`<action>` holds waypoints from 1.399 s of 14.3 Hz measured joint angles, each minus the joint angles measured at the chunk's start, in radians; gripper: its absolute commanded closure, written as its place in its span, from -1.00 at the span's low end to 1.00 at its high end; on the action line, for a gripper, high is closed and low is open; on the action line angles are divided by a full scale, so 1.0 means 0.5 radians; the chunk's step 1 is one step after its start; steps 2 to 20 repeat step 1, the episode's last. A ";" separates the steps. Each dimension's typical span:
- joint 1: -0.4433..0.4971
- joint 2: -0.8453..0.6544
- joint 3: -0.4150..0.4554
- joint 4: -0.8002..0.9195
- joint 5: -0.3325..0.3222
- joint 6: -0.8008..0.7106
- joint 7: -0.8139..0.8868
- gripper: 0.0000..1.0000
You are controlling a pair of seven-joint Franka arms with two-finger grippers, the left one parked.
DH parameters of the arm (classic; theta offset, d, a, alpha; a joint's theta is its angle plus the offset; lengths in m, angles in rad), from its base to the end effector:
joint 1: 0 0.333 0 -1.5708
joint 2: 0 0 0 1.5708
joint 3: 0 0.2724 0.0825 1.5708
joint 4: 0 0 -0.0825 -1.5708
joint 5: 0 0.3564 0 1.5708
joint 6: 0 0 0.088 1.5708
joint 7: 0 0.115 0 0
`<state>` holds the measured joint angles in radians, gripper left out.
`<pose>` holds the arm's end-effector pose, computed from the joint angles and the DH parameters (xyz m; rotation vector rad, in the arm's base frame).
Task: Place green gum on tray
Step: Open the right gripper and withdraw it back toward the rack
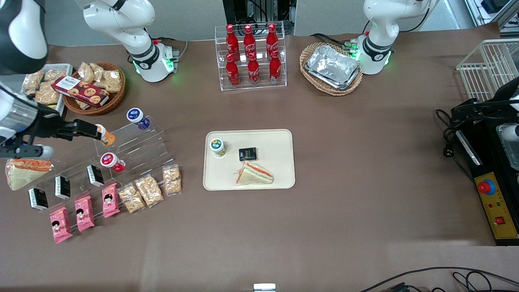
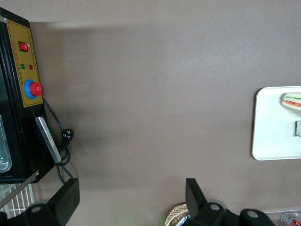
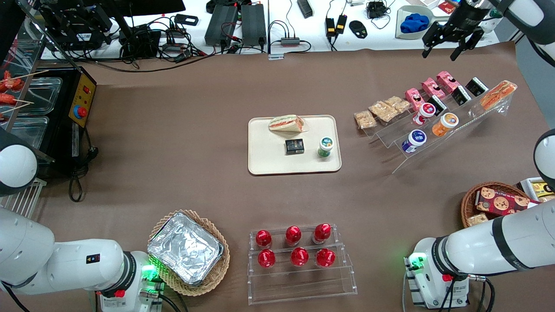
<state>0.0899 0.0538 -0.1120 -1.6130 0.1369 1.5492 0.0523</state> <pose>0.5339 0.0054 0.5252 -3.0048 0.1198 0.1794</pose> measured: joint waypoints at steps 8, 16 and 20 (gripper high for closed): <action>-0.011 0.024 0.000 0.053 -0.007 -0.034 0.000 -0.99; -0.011 0.024 0.000 0.053 -0.007 -0.034 0.000 -0.99; -0.011 0.024 0.000 0.053 -0.007 -0.034 0.000 -0.99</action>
